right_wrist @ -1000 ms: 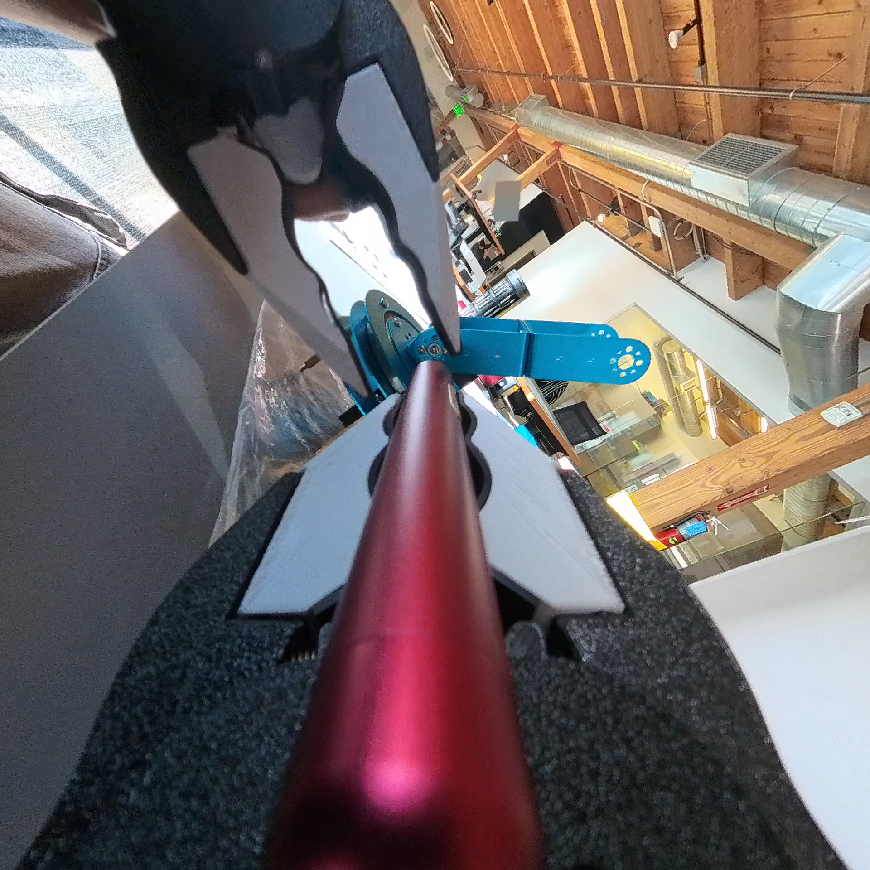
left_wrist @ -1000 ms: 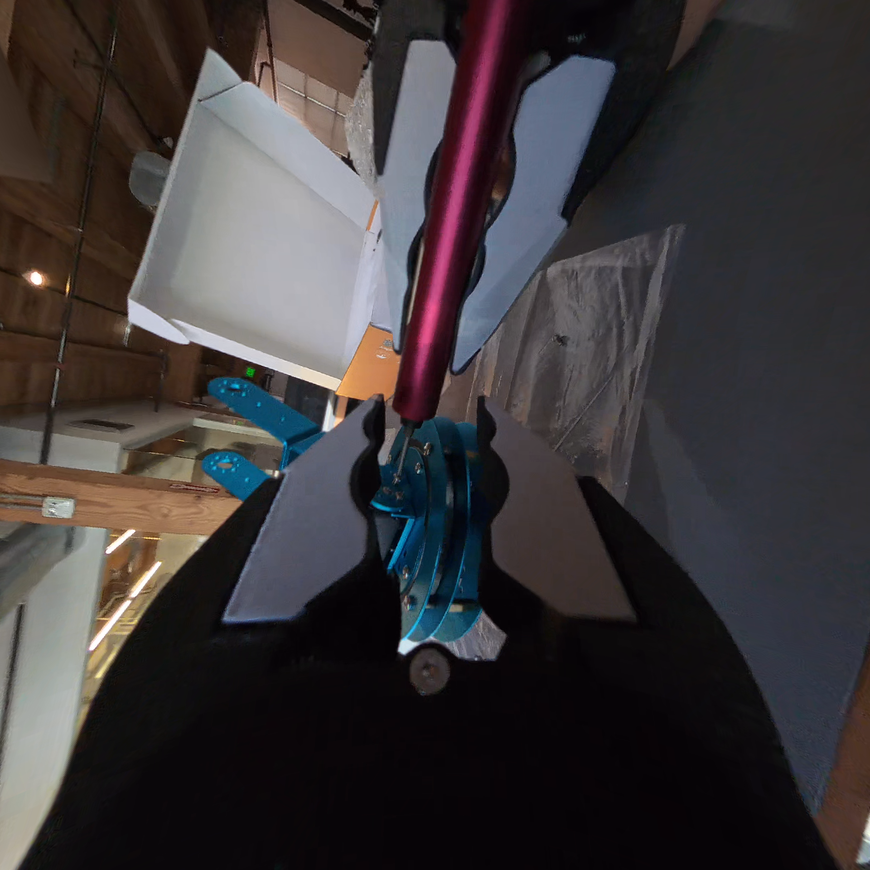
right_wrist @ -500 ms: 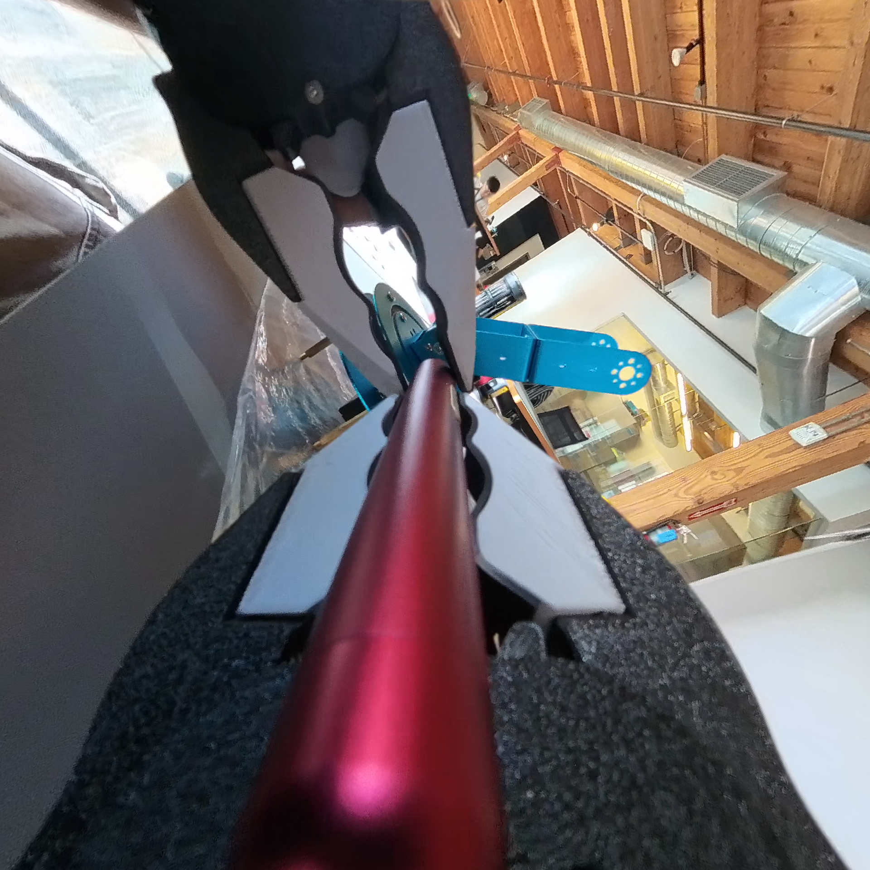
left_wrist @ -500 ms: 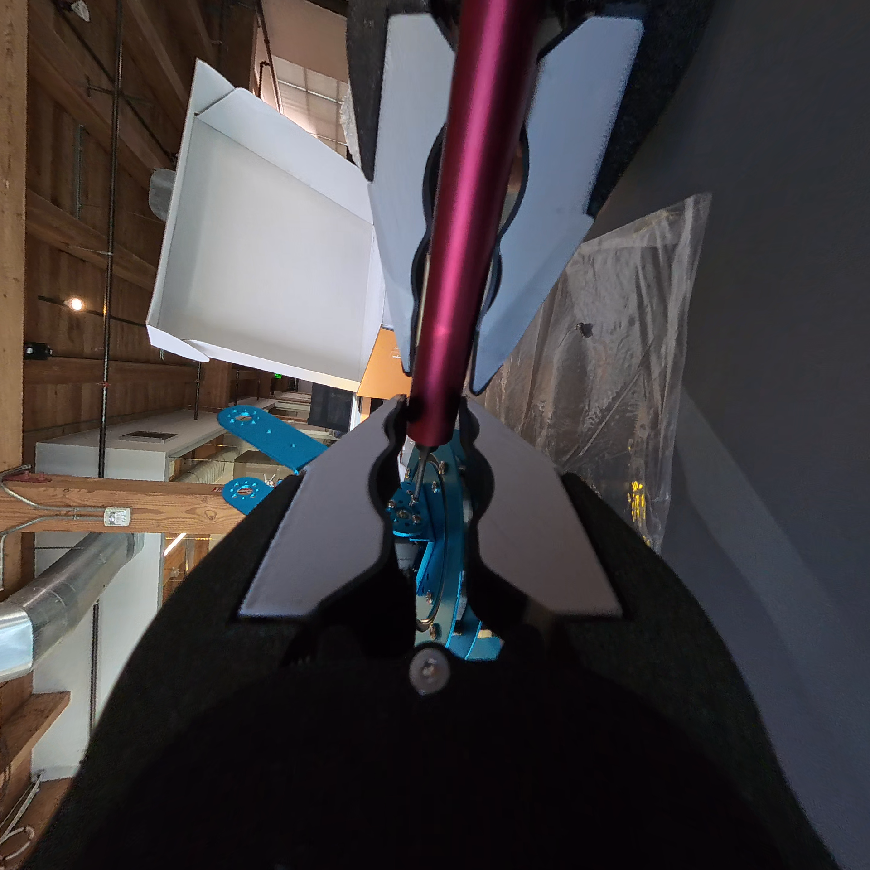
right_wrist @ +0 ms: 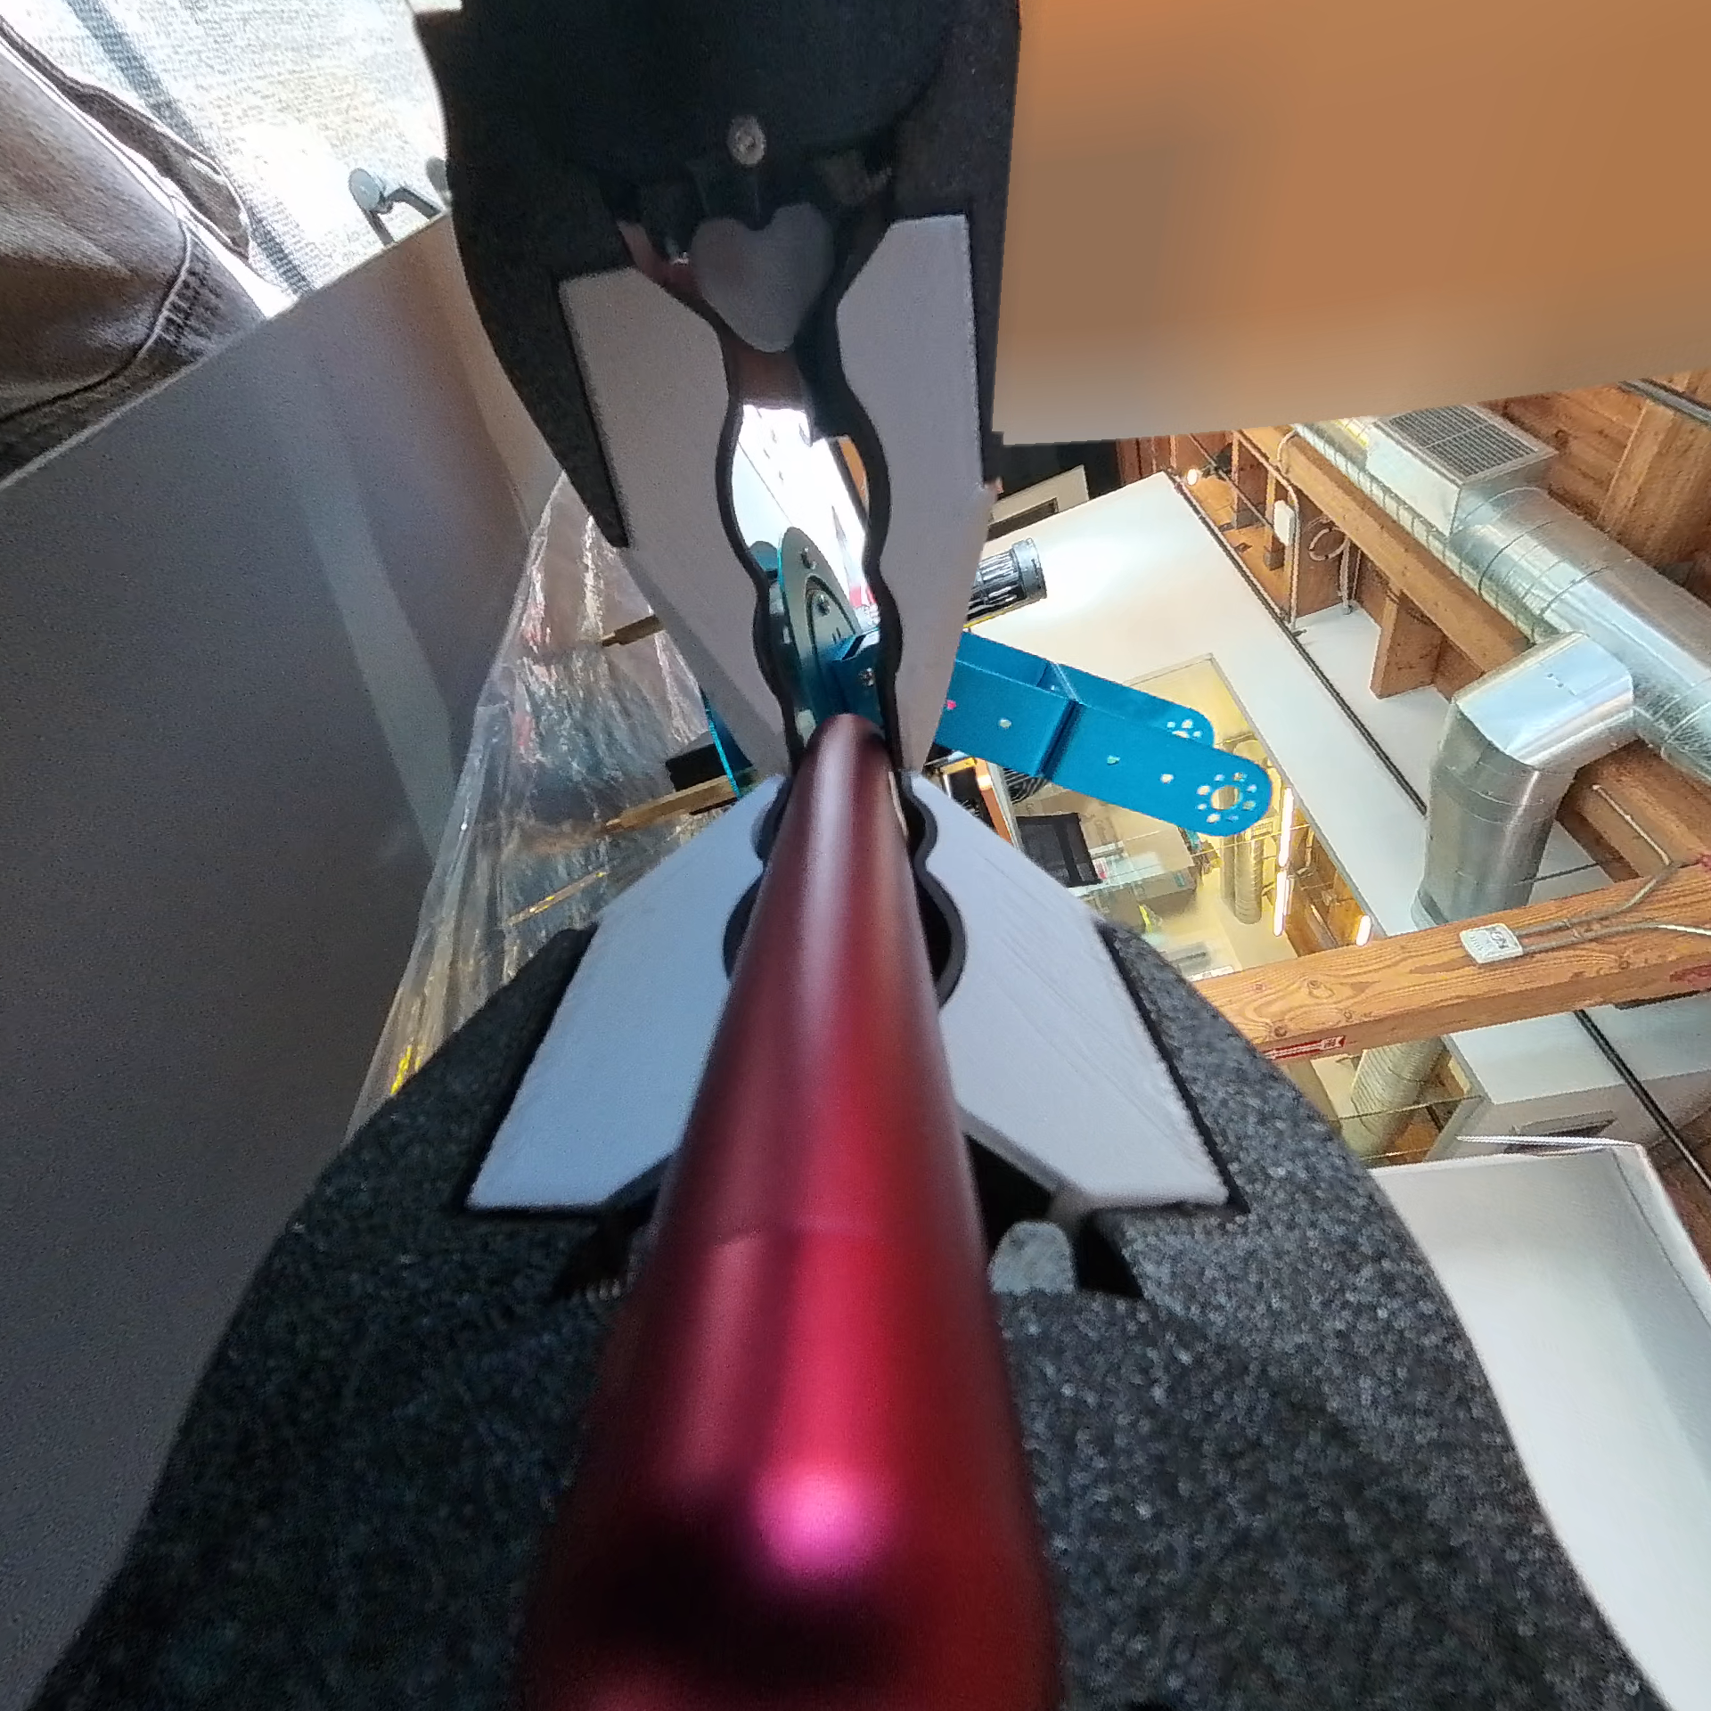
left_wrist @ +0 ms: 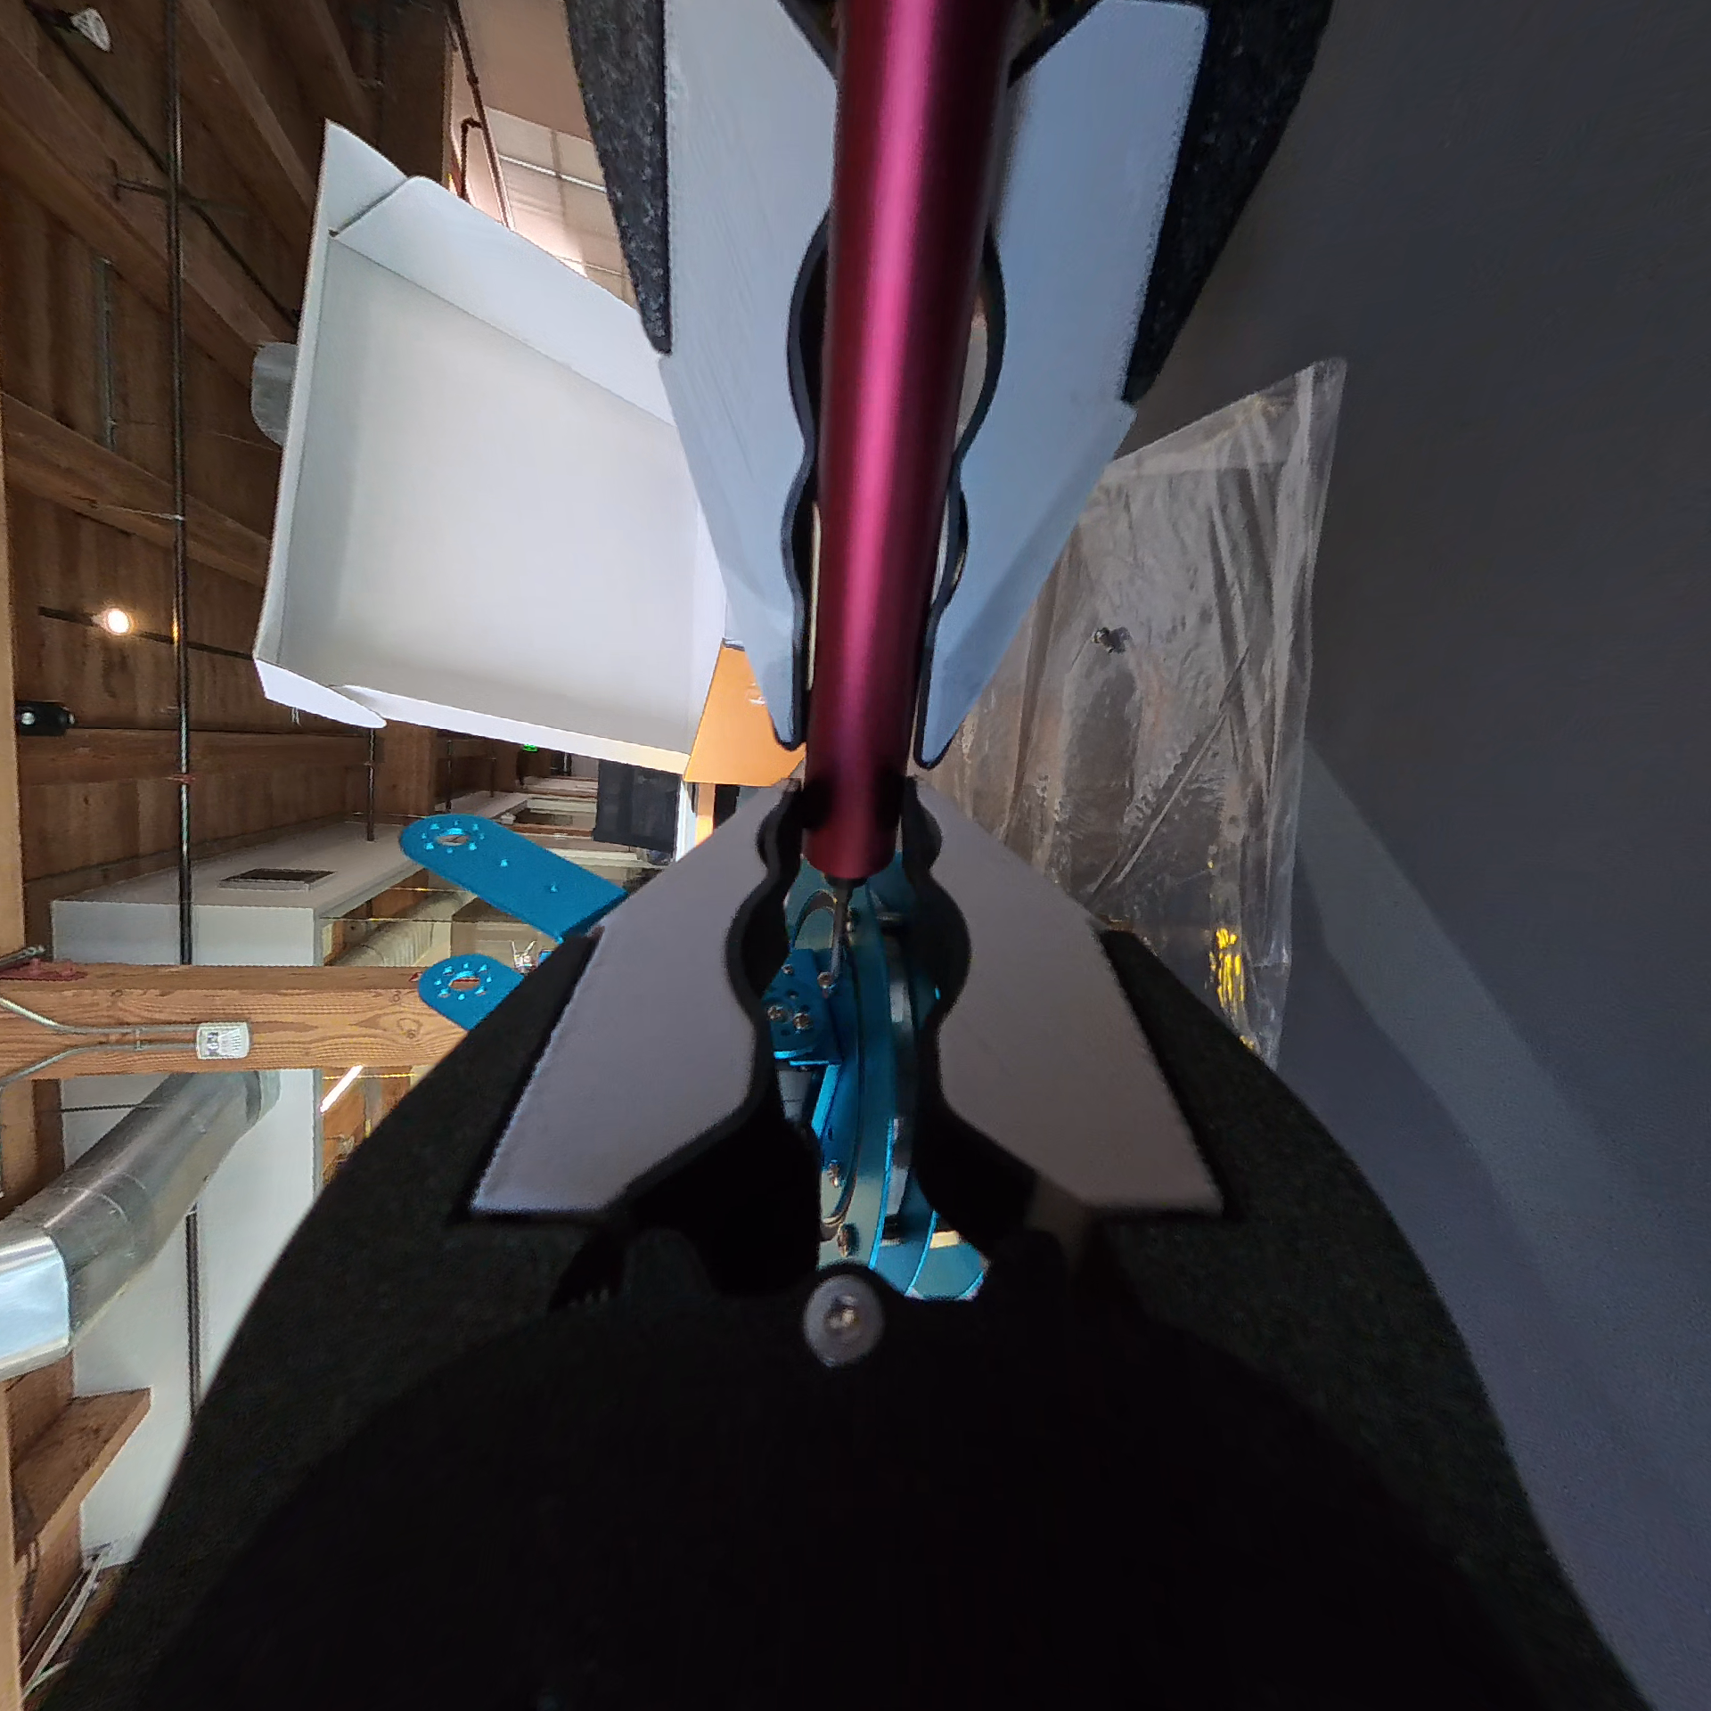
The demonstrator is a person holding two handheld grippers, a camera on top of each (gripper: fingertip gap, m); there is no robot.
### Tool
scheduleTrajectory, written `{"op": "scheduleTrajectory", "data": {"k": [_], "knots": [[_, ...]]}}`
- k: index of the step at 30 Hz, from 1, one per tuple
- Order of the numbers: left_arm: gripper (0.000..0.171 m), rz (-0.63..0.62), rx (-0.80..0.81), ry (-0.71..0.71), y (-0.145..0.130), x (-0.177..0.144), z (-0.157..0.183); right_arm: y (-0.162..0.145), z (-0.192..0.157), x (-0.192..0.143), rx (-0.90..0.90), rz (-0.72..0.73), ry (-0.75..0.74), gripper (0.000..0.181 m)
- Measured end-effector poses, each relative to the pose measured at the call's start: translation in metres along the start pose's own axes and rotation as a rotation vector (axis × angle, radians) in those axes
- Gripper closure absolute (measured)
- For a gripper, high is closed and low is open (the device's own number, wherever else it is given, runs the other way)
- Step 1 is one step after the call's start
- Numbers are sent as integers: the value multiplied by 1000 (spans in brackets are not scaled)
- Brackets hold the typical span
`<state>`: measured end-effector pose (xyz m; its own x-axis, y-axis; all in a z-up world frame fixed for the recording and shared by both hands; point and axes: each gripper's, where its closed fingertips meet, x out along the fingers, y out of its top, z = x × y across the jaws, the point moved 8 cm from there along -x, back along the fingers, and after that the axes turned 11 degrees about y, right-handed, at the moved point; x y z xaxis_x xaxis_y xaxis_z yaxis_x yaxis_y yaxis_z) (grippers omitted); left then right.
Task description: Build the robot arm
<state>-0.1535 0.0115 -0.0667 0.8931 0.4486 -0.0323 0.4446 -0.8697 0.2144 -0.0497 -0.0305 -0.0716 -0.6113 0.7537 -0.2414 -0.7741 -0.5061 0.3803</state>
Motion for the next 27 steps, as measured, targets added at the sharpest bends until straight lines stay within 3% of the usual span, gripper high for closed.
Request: {"op": "scheduleTrajectory", "data": {"k": [10, 17, 23, 27], "knots": [[151, -11, 8, 16, 2, 2, -1, 2, -1, -1, -38, -38, -26, 160], [138, -24, -230, 30, -6, -14, -10, -4, 7, -7, 107, 27, -10, 160], [142, -87, -494, 32, -33, -32, -20, -11, 15, -11, 298, 105, 65, 159], [144, -100, -570, 23, -41, -36, -19, -11, 17, -13, 373, 124, 115, 159]]}}
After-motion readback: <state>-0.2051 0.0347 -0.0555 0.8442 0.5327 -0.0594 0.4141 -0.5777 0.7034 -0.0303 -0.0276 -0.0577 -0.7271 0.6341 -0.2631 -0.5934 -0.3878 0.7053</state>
